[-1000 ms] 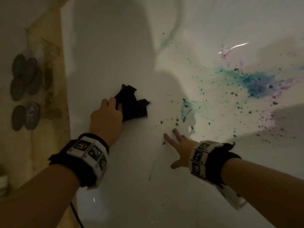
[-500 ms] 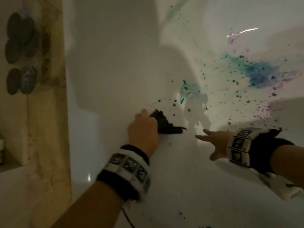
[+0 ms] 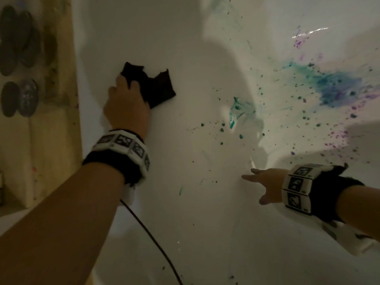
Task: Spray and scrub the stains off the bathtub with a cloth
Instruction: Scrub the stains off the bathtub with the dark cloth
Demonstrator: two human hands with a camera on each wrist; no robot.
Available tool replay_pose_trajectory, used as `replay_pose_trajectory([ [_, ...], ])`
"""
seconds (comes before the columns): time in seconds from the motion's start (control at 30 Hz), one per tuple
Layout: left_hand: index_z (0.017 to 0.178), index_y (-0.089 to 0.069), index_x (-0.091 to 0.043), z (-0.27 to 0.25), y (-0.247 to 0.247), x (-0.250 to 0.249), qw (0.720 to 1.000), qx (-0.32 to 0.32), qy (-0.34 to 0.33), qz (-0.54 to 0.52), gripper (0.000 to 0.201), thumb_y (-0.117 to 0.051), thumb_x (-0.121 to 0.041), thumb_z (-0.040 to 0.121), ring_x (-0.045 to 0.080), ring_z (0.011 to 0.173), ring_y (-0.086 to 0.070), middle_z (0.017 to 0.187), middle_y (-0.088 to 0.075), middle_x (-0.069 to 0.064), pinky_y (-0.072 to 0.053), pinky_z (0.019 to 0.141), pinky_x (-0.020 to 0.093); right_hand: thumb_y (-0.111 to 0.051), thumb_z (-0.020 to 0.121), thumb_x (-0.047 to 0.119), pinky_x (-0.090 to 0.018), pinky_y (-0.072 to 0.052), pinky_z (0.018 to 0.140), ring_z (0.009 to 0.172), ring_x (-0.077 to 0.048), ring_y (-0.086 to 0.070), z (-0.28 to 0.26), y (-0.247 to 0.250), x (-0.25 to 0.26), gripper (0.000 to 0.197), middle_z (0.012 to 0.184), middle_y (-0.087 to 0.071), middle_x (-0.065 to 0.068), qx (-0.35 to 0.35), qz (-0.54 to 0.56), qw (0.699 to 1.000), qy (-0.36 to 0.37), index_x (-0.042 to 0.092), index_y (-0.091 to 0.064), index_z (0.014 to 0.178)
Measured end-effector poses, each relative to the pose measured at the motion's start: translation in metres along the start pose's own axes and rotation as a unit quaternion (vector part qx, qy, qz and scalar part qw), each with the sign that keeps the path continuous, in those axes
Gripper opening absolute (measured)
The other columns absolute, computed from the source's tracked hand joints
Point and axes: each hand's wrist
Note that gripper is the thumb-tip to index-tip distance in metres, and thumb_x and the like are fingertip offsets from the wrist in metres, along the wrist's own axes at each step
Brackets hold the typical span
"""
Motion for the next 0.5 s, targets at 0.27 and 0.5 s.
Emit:
replay_pose_trajectory([
  [0.27, 0.111, -0.054, -0.008, -0.046, -0.031, -0.065, 0.968, 0.112, -0.221, 0.039, 0.028, -0.059, -0.017, 0.085, 0.027, 0.102, -0.052, 0.131, -0.044, 0.01, -0.04, 0.063, 0.031, -0.054, 0.091, 0.036, -0.032, -0.017, 0.113, 0.142, -0.02, -0.017, -0.008, -0.001, -0.005, 0.077, 0.157, -0.002, 0.003, -0.014, 0.0, 1.0, -0.014, 0.032, -0.002, 0.148],
  [0.5, 0.106, -0.056, -0.009, -0.069, 0.004, -0.031, 0.982, 0.094, -0.082, -0.141, 0.022, -0.053, -0.02, 0.087, 0.031, 0.089, -0.054, 0.108, -0.047, 0.011, -0.045, 0.073, 0.037, -0.052, 0.092, 0.037, -0.032, -0.019, 0.114, 0.142, -0.02, -0.018, -0.024, -0.013, -0.025, 0.074, 0.157, -0.009, 0.001, -0.013, 0.0, 0.999, -0.047, 0.029, -0.005, 0.148],
])
Point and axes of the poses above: each hand's wrist, its own z-axis towards the middle knuckle, its own y-axis out of the back of the hand, x = y × z
